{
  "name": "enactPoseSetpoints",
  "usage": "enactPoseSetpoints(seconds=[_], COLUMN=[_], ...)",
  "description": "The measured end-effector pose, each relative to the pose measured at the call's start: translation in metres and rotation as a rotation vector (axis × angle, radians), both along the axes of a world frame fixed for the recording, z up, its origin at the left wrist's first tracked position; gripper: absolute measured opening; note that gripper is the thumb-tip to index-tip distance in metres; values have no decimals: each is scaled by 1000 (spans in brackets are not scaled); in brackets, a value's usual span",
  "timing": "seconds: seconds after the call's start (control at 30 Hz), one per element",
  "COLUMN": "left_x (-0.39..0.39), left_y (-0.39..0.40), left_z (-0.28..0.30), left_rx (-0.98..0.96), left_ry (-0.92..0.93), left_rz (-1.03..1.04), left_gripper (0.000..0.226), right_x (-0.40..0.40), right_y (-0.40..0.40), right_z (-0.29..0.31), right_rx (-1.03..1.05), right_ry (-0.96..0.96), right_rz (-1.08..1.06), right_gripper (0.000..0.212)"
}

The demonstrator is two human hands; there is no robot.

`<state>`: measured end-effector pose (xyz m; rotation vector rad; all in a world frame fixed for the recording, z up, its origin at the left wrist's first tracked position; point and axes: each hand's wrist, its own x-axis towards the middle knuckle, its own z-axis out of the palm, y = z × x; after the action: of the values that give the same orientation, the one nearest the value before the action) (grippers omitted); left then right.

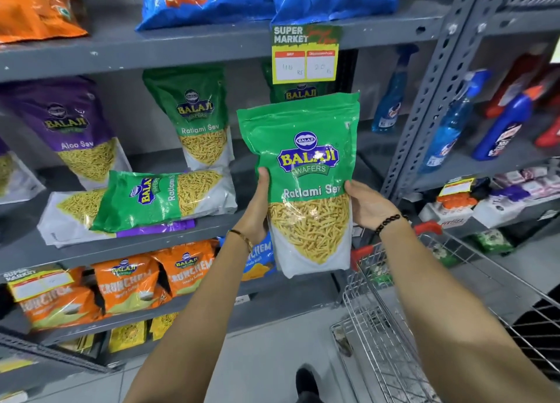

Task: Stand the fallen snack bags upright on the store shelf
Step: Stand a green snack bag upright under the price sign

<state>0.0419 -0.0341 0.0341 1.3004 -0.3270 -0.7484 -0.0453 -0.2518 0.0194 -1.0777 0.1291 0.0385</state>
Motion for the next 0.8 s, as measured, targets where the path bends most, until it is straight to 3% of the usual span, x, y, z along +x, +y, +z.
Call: enactPoseSetpoints(seconds=[0.07,0.13,0.33,0.4,0.6,0.8], left_x=[9,24,78,93,123,126], left_y=[-13,-29,-80,-95,-126,-133], left_z=[-2,-5,6,14,13,12], left_rx=[30,80,96,39,158,4], left_ry=[31,16,-139,-93,-245,-115], left_rz=[43,111,172,150,157,135], left_gripper=[67,55,50,44,43,30], right_x=[9,22,77,97,136,140], right_y=[-7,-17,-55,-66,-90,-96], right_z=[0,-1,12,20,17,12], right_rx=[17,46,-107,-156,-188,-156], right_ry=[-19,-35,15,6,-1,66], right_rz=[-19,-63,-358,-452,-586,-605], right_gripper=[36,26,19,20,20,33])
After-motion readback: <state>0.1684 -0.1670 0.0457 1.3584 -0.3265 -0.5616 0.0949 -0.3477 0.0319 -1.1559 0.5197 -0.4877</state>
